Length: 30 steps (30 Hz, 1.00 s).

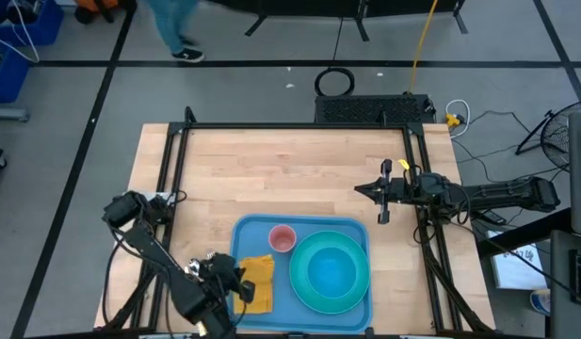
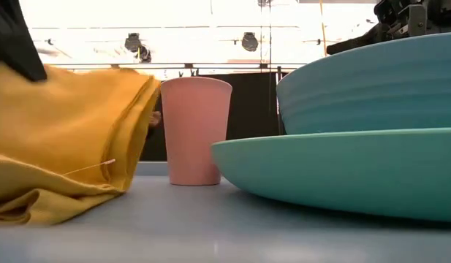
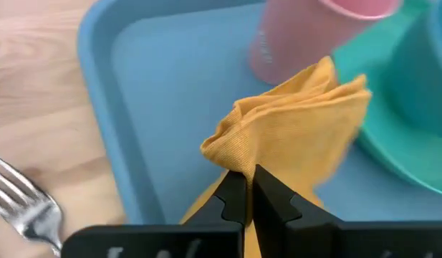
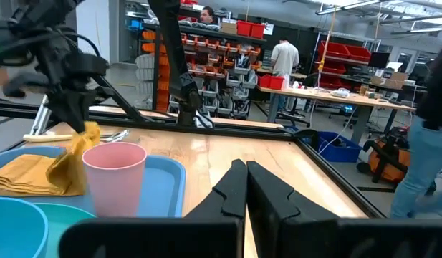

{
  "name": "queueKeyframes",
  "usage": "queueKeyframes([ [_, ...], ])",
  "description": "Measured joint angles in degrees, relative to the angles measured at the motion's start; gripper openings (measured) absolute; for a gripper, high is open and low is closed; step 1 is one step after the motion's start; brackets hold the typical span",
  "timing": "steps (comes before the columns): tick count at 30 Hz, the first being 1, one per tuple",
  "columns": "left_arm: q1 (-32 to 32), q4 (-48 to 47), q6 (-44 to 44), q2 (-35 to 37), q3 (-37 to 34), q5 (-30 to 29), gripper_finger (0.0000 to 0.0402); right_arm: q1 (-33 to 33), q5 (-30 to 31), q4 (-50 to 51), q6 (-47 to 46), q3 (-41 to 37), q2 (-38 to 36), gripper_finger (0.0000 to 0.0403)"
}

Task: Set up tray
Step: Put the yellow napkin on the blue tray

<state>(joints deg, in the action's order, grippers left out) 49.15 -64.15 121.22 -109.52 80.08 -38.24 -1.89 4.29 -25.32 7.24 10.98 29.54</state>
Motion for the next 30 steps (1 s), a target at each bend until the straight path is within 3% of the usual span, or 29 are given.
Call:
queueKeyframes([
  [6, -2.46, 0.68, -0.97, -0.01, -5.31, 4.86, 0.0006, 0.00, 0.04, 0.28, 0.07, 0.00, 0.00, 0.0000],
  [16, -7.24, 0.90, -10.15, -0.01, -8.36, 3.29, 0.0007, 0.00, 0.10, 0.30, 1.18, 0.00, -0.01, 0.0000],
  [30, -10.25, 0.59, -21.62, 0.29, -8.22, 4.20, 0.0136, 0.00, 0.11, 1.78, 1.42, 0.00, 0.00, 0.0000],
])
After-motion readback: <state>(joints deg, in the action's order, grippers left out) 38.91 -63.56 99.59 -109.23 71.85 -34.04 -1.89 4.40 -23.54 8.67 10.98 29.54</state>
